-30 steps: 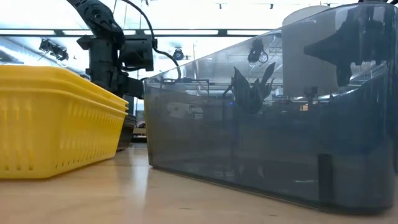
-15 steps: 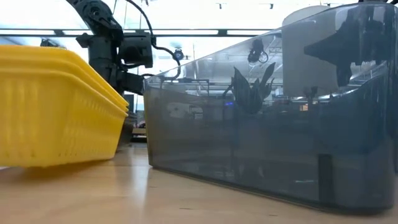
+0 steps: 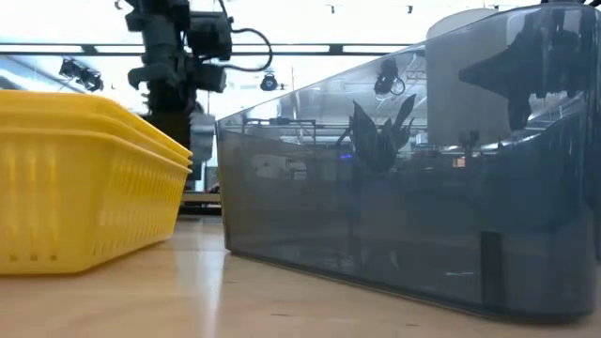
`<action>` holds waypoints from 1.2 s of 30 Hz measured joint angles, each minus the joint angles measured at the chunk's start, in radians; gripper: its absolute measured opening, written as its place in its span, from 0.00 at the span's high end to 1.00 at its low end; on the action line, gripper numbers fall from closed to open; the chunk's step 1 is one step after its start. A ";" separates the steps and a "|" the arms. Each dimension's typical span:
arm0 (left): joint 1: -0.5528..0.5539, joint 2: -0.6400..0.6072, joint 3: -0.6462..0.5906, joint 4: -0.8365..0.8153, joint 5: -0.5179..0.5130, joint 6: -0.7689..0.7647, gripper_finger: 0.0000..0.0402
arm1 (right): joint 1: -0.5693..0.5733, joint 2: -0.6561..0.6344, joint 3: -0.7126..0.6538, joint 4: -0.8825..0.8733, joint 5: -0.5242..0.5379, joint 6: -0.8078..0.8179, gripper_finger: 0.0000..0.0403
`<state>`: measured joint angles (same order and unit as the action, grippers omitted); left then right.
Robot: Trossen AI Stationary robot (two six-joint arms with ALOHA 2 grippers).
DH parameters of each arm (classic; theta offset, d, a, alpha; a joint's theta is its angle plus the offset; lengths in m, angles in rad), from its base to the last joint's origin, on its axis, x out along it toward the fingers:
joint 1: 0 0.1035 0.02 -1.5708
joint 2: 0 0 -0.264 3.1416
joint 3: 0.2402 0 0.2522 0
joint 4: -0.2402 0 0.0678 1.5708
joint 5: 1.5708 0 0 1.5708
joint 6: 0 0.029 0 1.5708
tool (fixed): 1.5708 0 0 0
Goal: Stack baskets on shelf by color
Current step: Put the stacked black bins on the shelf
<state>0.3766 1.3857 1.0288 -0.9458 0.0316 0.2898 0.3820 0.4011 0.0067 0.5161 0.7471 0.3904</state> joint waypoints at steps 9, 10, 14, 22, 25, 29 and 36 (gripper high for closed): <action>0.191 0.000 0.168 -0.048 0.007 0.177 0.97 | 0.000 0.001 0.000 0.000 0.000 0.003 0.96; 0.221 0.000 0.172 -0.046 0.009 0.200 0.97 | 0.000 0.001 0.000 0.000 0.000 0.003 0.96; 0.348 0.022 0.174 -0.030 0.024 0.277 0.97 | 0.000 0.001 0.000 0.000 0.001 0.003 0.96; 0.518 0.131 0.243 -0.004 0.025 0.395 0.97 | 0.000 0.001 0.000 -0.001 0.015 0.006 0.96; 0.541 0.196 0.336 -0.007 0.052 0.422 0.97 | 0.000 0.001 0.000 -0.001 0.019 0.006 0.96; 0.564 0.303 0.462 -0.059 0.059 0.466 0.97 | 0.000 0.001 0.000 -0.001 0.019 0.009 0.96; 0.588 0.453 0.537 -0.158 0.069 0.498 0.97 | 0.000 0.001 0.000 -0.001 0.019 0.011 0.96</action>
<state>0.9651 1.8387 1.5654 -1.1036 0.1009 0.7880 0.3820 0.4019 0.0067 0.5149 0.7658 0.4018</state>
